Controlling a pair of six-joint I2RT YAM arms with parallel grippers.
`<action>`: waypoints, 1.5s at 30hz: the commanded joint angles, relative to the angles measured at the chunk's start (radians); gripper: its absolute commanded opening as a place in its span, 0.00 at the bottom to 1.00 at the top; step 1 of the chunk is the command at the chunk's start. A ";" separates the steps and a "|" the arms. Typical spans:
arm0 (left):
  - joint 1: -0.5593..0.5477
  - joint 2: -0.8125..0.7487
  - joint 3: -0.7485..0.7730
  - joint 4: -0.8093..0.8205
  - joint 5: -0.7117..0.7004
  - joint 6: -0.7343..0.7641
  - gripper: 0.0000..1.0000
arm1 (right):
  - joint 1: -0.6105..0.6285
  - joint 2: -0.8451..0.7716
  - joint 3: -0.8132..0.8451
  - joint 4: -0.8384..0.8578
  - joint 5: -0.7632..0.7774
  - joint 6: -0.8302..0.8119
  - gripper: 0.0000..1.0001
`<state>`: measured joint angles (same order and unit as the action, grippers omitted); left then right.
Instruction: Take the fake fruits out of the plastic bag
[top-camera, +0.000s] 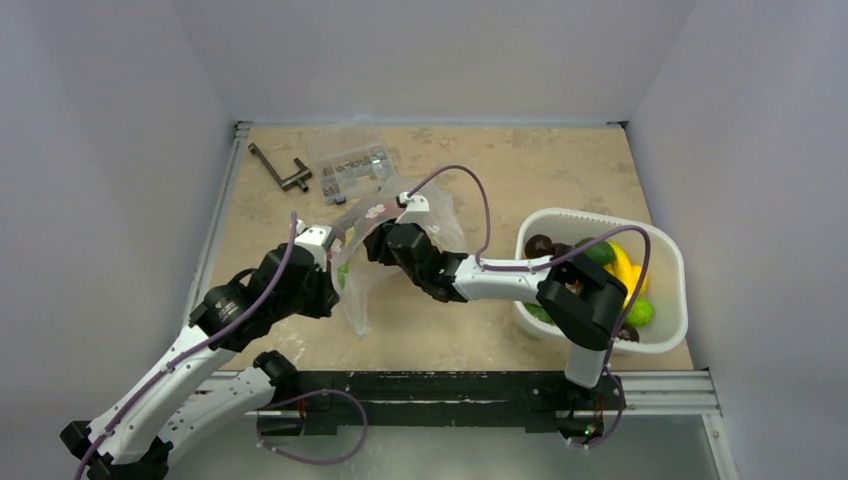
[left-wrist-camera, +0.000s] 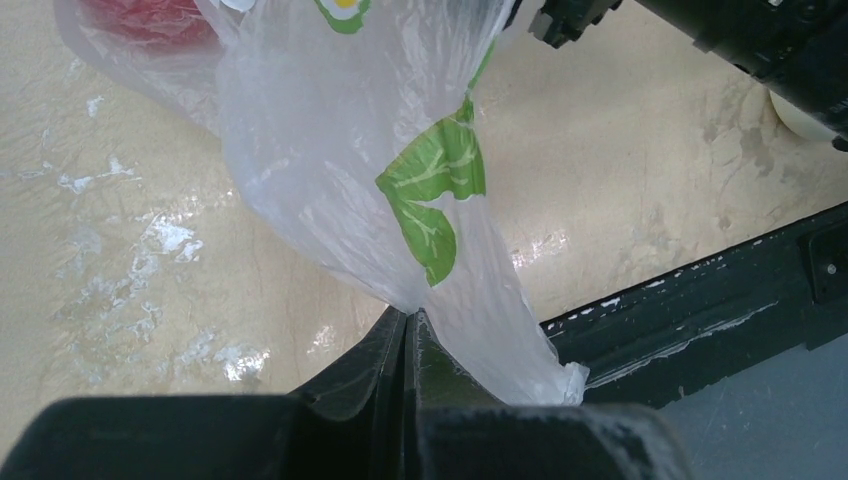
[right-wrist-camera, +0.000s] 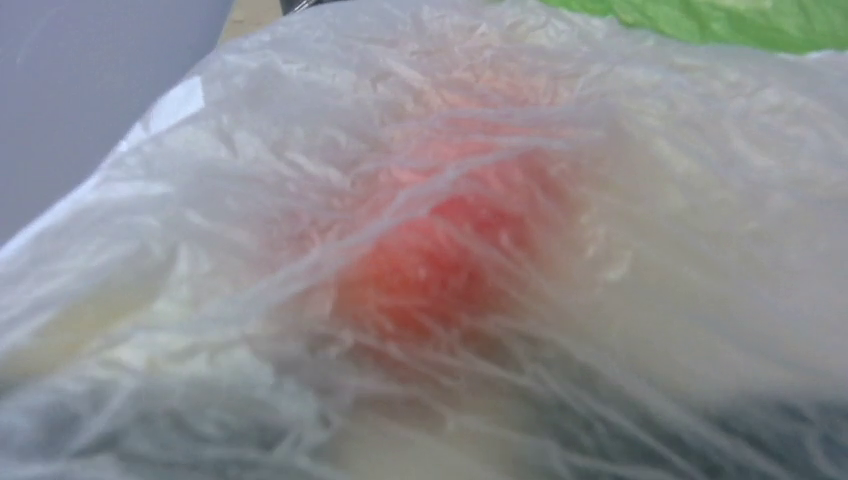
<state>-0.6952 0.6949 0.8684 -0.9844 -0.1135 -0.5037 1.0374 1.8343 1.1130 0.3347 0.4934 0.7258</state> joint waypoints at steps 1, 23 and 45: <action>-0.004 0.002 0.001 0.019 -0.021 0.009 0.00 | -0.004 -0.076 -0.037 0.010 -0.078 -0.056 0.01; -0.040 0.006 0.016 -0.055 -0.188 -0.084 0.00 | -0.007 -0.261 -0.060 -0.258 -0.648 -0.016 0.00; -0.060 0.023 0.024 -0.067 -0.248 -0.082 0.00 | -0.027 -0.554 0.105 -0.660 -0.537 -0.196 0.00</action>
<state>-0.7479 0.7528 0.8692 -1.0660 -0.3435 -0.5667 1.0142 1.3911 1.0882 -0.2623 -0.0631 0.5709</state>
